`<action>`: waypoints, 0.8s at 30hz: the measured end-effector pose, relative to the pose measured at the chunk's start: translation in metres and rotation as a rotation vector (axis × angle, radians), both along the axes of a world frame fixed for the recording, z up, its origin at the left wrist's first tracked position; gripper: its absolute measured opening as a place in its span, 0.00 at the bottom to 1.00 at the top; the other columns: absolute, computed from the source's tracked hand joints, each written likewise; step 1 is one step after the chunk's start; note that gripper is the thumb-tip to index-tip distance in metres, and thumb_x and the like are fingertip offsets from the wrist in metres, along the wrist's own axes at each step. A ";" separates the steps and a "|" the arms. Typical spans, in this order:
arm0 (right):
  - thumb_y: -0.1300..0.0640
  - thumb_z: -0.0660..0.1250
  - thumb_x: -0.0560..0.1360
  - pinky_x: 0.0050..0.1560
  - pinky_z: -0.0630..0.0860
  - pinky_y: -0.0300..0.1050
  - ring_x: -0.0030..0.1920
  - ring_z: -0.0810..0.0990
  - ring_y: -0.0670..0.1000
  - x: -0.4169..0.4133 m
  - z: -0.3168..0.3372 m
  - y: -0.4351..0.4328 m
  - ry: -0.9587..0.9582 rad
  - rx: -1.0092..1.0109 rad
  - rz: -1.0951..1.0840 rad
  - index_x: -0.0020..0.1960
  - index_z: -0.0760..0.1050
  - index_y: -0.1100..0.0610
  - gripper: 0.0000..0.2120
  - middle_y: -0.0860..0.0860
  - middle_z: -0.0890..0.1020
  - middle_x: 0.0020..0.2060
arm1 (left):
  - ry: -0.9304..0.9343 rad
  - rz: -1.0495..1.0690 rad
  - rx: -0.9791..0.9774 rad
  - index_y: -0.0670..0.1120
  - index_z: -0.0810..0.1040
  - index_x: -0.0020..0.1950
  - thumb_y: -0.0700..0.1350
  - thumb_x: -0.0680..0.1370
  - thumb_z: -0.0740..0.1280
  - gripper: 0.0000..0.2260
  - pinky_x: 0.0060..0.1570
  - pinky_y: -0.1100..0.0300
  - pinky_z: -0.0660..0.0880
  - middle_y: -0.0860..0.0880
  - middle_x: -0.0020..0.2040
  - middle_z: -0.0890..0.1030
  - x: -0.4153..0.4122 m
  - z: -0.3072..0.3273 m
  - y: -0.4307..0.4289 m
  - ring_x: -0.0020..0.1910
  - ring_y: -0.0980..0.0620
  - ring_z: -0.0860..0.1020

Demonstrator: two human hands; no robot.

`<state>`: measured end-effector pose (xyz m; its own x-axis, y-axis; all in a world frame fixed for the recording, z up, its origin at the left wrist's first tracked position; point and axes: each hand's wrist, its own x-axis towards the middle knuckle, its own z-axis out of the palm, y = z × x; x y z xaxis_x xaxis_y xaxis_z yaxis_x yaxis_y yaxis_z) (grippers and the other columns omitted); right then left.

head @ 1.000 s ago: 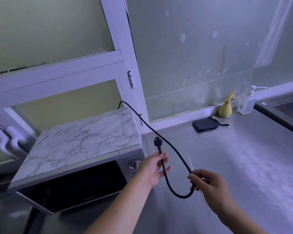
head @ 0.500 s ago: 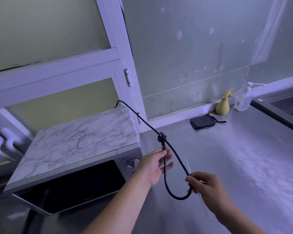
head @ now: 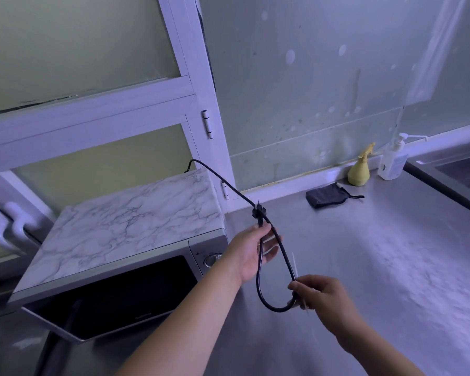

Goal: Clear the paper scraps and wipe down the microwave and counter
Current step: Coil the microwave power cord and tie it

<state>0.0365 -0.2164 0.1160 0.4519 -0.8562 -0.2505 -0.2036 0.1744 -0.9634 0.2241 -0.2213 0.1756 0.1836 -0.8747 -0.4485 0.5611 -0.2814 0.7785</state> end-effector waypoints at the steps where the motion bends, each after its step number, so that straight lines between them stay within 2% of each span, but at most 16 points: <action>1: 0.59 0.72 0.76 0.41 0.75 0.45 0.33 0.80 0.50 0.001 0.000 -0.002 0.011 0.021 0.020 0.39 0.85 0.56 0.08 0.55 0.84 0.31 | -0.052 0.003 -0.013 0.45 0.78 0.51 0.40 0.82 0.65 0.02 0.44 0.58 0.75 0.44 0.49 0.83 0.001 -0.001 0.000 0.49 0.48 0.83; 4: 0.59 0.73 0.76 0.39 0.76 0.40 0.36 0.82 0.49 0.002 0.004 -0.012 0.087 0.048 0.101 0.40 0.86 0.56 0.06 0.57 0.86 0.35 | -0.208 0.039 -0.029 0.47 0.79 0.55 0.39 0.81 0.65 0.05 0.35 0.63 0.67 0.48 0.46 0.84 0.001 -0.002 -0.001 0.43 0.53 0.84; 6: 0.59 0.72 0.76 0.40 0.76 0.40 0.36 0.82 0.48 0.004 0.012 -0.026 0.138 0.005 0.107 0.42 0.86 0.56 0.05 0.57 0.86 0.37 | -0.317 0.067 -0.032 0.45 0.80 0.57 0.38 0.82 0.64 0.07 0.33 0.65 0.66 0.49 0.43 0.84 0.001 0.001 -0.004 0.39 0.55 0.83; 10: 0.52 0.71 0.78 0.43 0.76 0.45 0.36 0.81 0.49 0.023 0.057 -0.071 -0.004 -0.098 -0.068 0.44 0.85 0.57 0.10 0.58 0.86 0.43 | -0.675 0.030 -0.040 0.50 0.80 0.51 0.38 0.82 0.64 0.08 0.38 0.64 0.69 0.52 0.39 0.82 0.012 0.009 -0.010 0.37 0.58 0.79; 13: 0.45 0.73 0.74 0.42 0.77 0.47 0.33 0.82 0.50 0.054 0.096 -0.106 -0.014 -0.156 -0.010 0.46 0.84 0.58 0.15 0.54 0.85 0.43 | -0.852 -0.032 -0.044 0.49 0.81 0.51 0.38 0.81 0.64 0.08 0.39 0.67 0.72 0.51 0.40 0.83 0.025 0.019 -0.013 0.36 0.57 0.79; 16: 0.44 0.75 0.71 0.38 0.75 0.44 0.32 0.83 0.52 0.087 0.121 -0.134 0.093 -0.112 0.086 0.49 0.83 0.63 0.21 0.53 0.82 0.41 | -1.091 -0.132 -0.023 0.45 0.82 0.50 0.39 0.80 0.64 0.07 0.40 0.60 0.70 0.46 0.42 0.84 0.038 0.032 -0.019 0.36 0.53 0.77; 18: 0.44 0.74 0.72 0.35 0.72 0.40 0.32 0.84 0.50 0.102 0.131 -0.150 0.152 -0.043 0.191 0.48 0.86 0.59 0.17 0.50 0.86 0.41 | -1.270 -0.238 -0.005 0.44 0.80 0.46 0.41 0.80 0.63 0.07 0.38 0.58 0.66 0.43 0.38 0.80 0.049 0.041 -0.023 0.34 0.50 0.72; 20: 0.48 0.74 0.74 0.32 0.72 0.36 0.32 0.84 0.49 0.111 0.136 -0.164 0.183 0.003 0.249 0.49 0.86 0.59 0.14 0.50 0.87 0.40 | -1.425 -0.344 0.014 0.43 0.77 0.44 0.42 0.80 0.64 0.07 0.36 0.57 0.62 0.48 0.32 0.72 0.061 0.052 -0.028 0.32 0.49 0.68; 24: 0.54 0.74 0.74 0.34 0.78 0.39 0.33 0.84 0.51 0.125 0.131 -0.181 0.155 0.073 0.290 0.48 0.85 0.62 0.11 0.55 0.87 0.43 | -1.732 -0.555 0.068 0.44 0.75 0.45 0.41 0.81 0.61 0.07 0.36 0.55 0.64 0.49 0.34 0.72 0.083 0.074 -0.039 0.36 0.47 0.70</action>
<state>0.1617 -0.3974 0.2471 0.6257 -0.6748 -0.3915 -0.3981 0.1555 -0.9041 0.3072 -0.2602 0.2498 0.1550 -0.9803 -0.1227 -0.9371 -0.1852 0.2959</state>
